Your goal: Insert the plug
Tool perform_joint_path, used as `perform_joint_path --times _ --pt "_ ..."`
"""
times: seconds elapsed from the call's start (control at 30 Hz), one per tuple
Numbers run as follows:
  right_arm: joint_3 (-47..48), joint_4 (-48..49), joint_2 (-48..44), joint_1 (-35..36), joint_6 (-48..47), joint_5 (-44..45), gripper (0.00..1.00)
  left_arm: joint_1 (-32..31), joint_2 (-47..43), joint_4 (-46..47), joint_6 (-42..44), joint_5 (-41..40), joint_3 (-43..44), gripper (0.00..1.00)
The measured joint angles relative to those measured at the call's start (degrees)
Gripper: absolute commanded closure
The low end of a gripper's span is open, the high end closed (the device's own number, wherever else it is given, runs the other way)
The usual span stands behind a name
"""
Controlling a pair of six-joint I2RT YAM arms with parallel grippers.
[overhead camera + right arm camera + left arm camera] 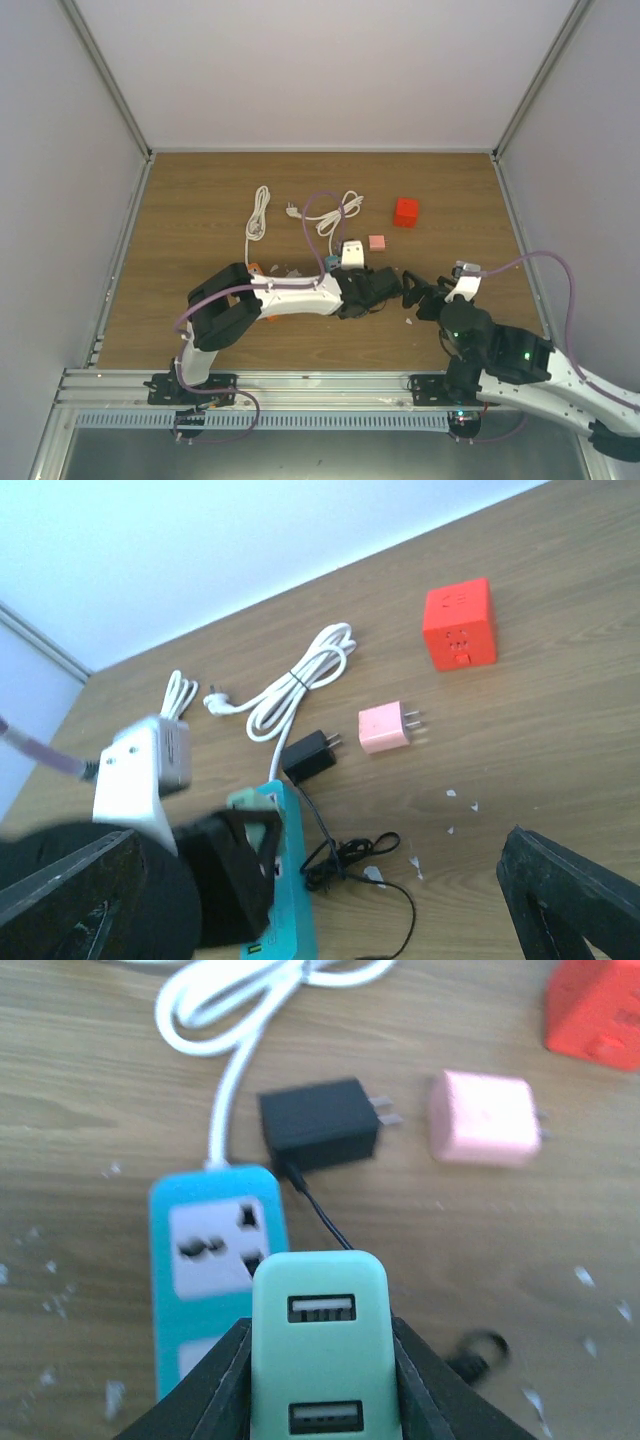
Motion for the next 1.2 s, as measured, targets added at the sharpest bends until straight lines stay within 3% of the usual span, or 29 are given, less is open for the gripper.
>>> perform_joint_path --times 0.17,0.4,0.73,1.2 --pt "-0.22 0.24 -1.29 -0.07 2.03 2.45 0.0 -3.61 0.02 -0.61 0.17 0.07 0.15 1.0" --pt "-0.22 -1.53 -1.64 -0.07 5.44 3.15 0.0 -2.93 0.02 -0.96 -0.04 -0.42 0.83 1.0" --pt "-0.22 -7.89 -10.05 0.0 13.64 6.47 0.0 -0.63 0.0 -0.94 0.02 -0.44 0.94 1.0" --pt "2.27 -16.09 -6.08 0.09 22.16 8.07 0.0 3.39 0.0 0.33 0.66 0.2 0.57 1.0"
